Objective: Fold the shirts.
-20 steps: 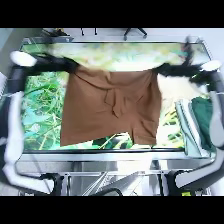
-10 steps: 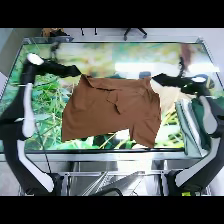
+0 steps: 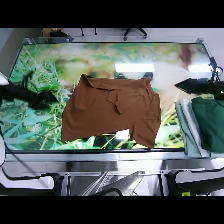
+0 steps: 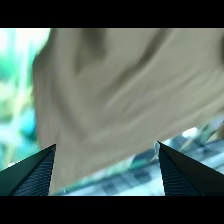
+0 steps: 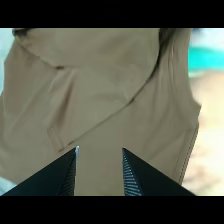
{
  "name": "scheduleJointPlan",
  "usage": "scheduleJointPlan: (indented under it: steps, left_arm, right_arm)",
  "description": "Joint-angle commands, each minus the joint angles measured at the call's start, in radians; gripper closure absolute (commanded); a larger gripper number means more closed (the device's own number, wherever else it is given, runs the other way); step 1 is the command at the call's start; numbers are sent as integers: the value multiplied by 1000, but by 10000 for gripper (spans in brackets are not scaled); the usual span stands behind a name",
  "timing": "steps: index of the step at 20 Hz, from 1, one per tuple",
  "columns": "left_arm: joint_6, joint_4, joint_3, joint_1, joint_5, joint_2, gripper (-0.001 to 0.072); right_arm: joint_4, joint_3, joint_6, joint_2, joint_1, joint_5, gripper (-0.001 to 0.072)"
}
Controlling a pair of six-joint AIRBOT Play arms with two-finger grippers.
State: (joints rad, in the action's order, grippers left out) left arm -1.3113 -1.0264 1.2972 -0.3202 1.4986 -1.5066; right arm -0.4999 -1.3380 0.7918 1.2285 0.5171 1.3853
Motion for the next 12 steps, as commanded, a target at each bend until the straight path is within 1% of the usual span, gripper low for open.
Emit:
scheduleJointPlan:
  steps: [1, 4, 7, 8, 9, 10, 12]
  left_arm:
    - [40, -46, -332, -61, -127, 102, 20]
    - [73, -44, -435, -81, -176, 72, 20]
    - [82, -39, -455, -61, -198, -11, 20]
    - [95, -10, -444, -48, -192, -43, 21]
    - [125, 48, -429, -33, -180, -69, 32]
    - [153, 109, -413, -15, -174, -88, 160]
    - [187, 174, -377, 35, -165, -115, 370]
  right_arm:
    - [-16, 82, -18, -44, 23, 30, 390]
    - [-10, 87, -18, -41, 23, 30, 390]
    - [-9, 87, -17, -41, 23, 31, 390]
    - [-9, 88, -17, -41, 23, 38, 390]
    - [-10, 88, -13, -41, 23, 40, 389]
    - [-10, 88, -13, -41, 23, 45, 390]
    - [-18, 88, -12, -40, 23, 44, 389]
